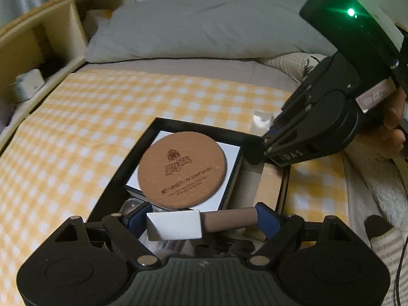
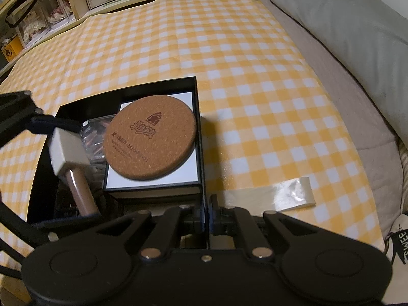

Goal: Organize rigid objects
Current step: 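Carry the stick item with the left tool into the tray, then open the left tool to release the stick and withdraw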

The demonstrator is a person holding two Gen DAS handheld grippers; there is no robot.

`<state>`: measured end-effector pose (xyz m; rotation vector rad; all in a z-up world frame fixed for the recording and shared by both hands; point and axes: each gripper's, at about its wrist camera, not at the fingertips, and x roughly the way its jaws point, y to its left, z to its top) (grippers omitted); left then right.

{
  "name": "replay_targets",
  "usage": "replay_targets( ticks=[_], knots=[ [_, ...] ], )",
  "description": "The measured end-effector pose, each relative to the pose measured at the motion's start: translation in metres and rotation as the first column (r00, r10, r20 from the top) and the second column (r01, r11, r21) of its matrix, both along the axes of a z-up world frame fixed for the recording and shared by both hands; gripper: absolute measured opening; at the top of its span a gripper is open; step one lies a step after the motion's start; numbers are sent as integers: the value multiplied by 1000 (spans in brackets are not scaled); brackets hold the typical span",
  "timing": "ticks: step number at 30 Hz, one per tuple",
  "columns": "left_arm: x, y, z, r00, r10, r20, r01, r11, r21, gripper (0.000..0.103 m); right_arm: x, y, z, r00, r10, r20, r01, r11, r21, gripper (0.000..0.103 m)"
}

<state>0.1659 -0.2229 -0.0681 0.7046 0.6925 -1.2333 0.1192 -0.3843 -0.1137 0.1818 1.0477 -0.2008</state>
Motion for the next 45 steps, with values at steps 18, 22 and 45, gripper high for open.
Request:
replay_targets(
  ticks=[18, 22, 45],
  knots=[
    [0, 26, 12, 978, 137, -154, -144, 989, -37, 94, 0, 0, 0, 1000, -2, 1, 2, 1000, 3, 5],
    [-4, 35, 20, 965, 202, -167, -215, 975, -59, 100, 0, 0, 0, 1000, -3, 2, 3, 1000, 4, 5],
    [-77, 98, 81, 782, 596, -181, -622, 765, -168, 103, -3, 1, 8, 1000, 4, 24, -4, 1000, 0, 4]
  ],
)
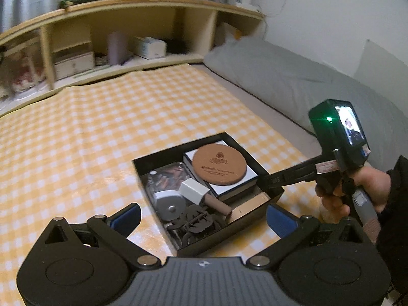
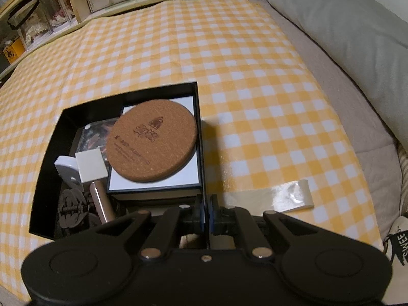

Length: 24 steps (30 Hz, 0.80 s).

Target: Organize rigid objects

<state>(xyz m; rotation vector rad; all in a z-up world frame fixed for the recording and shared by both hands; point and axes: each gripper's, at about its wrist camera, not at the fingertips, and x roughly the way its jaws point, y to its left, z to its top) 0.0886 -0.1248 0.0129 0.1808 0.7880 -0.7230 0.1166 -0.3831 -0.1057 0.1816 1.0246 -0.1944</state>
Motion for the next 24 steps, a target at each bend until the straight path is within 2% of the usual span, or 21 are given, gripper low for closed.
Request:
replay_targets(
  ticks=[7, 8, 11, 13, 15, 17, 24],
  knots=[
    [-20, 25, 16, 989, 140, 55, -138, 990, -37, 103, -27, 19, 40, 995, 23, 94, -19, 999, -46, 5],
    [-22, 29, 17, 985, 163, 57, -161, 986, -41, 103, -33, 24, 48, 993, 31, 114, -25, 998, -52, 8],
    [-28, 40, 18, 977, 204, 62, -201, 978, -52, 103, -54, 37, 71, 984, 28, 177, -17, 998, -61, 25],
    [-34, 46, 18, 970, 231, 74, -227, 972, -56, 103, -70, 45, 84, 976, 30, 215, -16, 998, -65, 29],
    [-40, 51, 19, 965, 247, 86, -242, 968, -59, 103, -88, 56, 95, 966, 34, 258, -13, 996, -83, 38],
    [-46, 55, 18, 960, 262, 103, -256, 965, -64, 103, -104, 62, 101, 955, 37, 296, -8, 995, -98, 57],
    [-70, 63, 10, 941, 305, 149, -297, 952, -73, 103, -147, 74, 104, 917, 53, 394, -3, 992, -126, 79]
  ],
)
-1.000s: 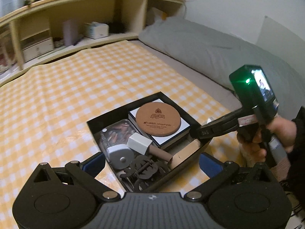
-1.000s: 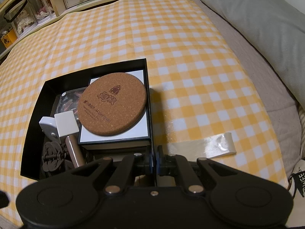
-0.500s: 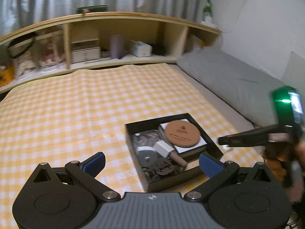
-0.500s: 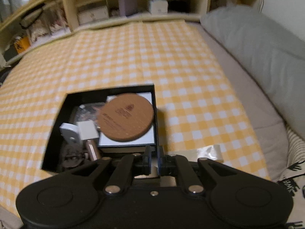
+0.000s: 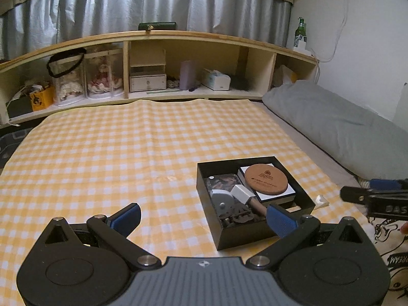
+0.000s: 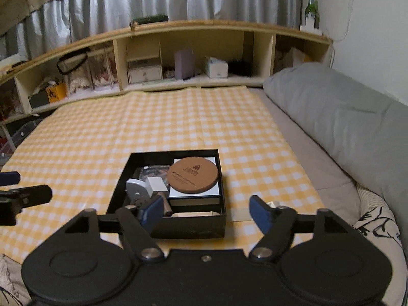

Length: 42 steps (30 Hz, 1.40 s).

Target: Organize rigid objects

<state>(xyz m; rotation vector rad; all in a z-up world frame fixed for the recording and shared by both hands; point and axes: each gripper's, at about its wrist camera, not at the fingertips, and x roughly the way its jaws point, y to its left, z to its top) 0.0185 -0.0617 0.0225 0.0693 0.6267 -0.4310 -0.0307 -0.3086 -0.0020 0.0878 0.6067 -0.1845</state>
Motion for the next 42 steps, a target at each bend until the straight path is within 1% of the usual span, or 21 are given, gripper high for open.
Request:
replay_targets(
  ticks=[2, 6, 8, 10, 15, 19, 26, 42],
  knots=[
    [-7, 1, -2, 1000, 9, 22, -9, 1000, 7, 103, -14, -1, -1, 999, -2, 38, 2, 1000, -7, 88],
    [-19, 4, -8, 999, 22, 43, -22, 1000, -1, 103, -33, 4, -2, 995, -4, 98, 6, 1000, -20, 93],
    [-23, 4, -9, 998, 24, 52, -25, 1000, 4, 103, -37, 6, -5, 994, -9, 112, 13, 999, -36, 99],
    [-26, 5, -11, 997, 33, 69, -34, 999, 10, 103, -41, 9, -8, 992, -21, 121, 28, 998, -56, 102],
    [-29, 7, -13, 994, 59, 93, -61, 998, 19, 103, -52, 8, -11, 987, -29, 160, 39, 997, -60, 103],
    [-28, 9, -15, 992, 76, 104, -79, 997, 25, 103, -55, 7, -13, 984, -34, 176, 43, 998, -49, 103],
    [-28, 10, -15, 991, 84, 107, -87, 996, 23, 103, -54, 11, -15, 985, -16, 174, 28, 998, -63, 103],
    [-29, 11, -13, 990, 83, 111, -85, 996, 15, 103, -53, 11, -17, 986, -12, 164, 22, 998, -59, 103]
  ],
)
